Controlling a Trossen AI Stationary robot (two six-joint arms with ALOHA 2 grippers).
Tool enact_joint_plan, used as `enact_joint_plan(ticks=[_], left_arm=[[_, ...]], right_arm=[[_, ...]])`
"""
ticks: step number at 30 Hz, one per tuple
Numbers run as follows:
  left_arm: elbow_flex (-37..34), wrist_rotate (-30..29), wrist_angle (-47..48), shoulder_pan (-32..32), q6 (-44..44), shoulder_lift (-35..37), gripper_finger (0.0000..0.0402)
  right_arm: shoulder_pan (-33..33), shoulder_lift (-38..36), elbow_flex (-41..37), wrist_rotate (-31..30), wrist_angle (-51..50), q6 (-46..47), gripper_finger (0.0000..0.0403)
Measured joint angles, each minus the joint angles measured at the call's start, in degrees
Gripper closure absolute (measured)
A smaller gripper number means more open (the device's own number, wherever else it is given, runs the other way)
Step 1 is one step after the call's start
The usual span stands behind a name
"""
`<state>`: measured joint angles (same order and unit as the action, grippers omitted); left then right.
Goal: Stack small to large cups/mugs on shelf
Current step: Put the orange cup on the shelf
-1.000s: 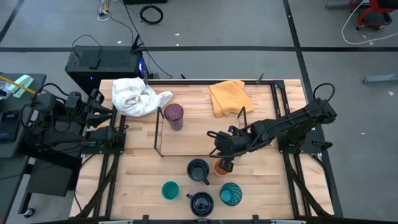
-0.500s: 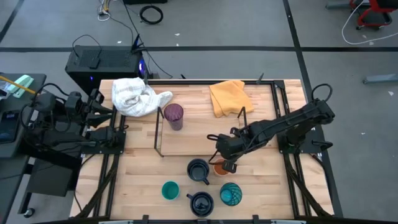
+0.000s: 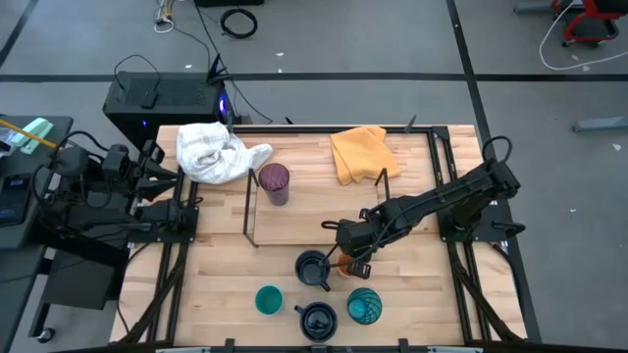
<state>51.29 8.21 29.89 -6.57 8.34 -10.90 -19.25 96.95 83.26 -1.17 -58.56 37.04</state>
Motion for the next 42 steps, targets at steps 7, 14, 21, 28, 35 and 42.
enact_joint_plan(ticks=[7, 14, 21, 28, 35, 42], left_arm=[[0.0, 0.0, 0.0, 0.0, 0.0, 0.0, 0.032], [0.0, 0.0, 0.0, 0.0, 0.0, 0.0, 0.0323], [0.0, 0.0, -0.1, 0.0, 0.0, 0.0, 0.0319], [0.0, 0.0, 0.0, 0.0, 0.0, 0.0, 0.0323], [0.0, 0.0, -0.1, 0.0, 0.0, 0.0, 0.0318], [0.0, 0.0, -0.1, 0.0, 0.0, 0.0, 0.0322]], right_arm=[[0.2, 0.0, 0.0, 0.0, -0.1, -0.6, 0.031], [0.9, 0.0, 0.0, 0.7, -0.1, -0.2, 0.0301], [0.9, 0.0, -0.3, 0.8, 0.0, 1.3, 0.0265], [0.7, 0.0, -4.3, 1.2, 0.2, 4.0, 0.0233], [0.8, -0.1, -5.7, 1.3, 4.3, 4.4, 0.0237], [0.9, -0.1, -7.8, 1.3, 7.2, 5.4, 0.024]])
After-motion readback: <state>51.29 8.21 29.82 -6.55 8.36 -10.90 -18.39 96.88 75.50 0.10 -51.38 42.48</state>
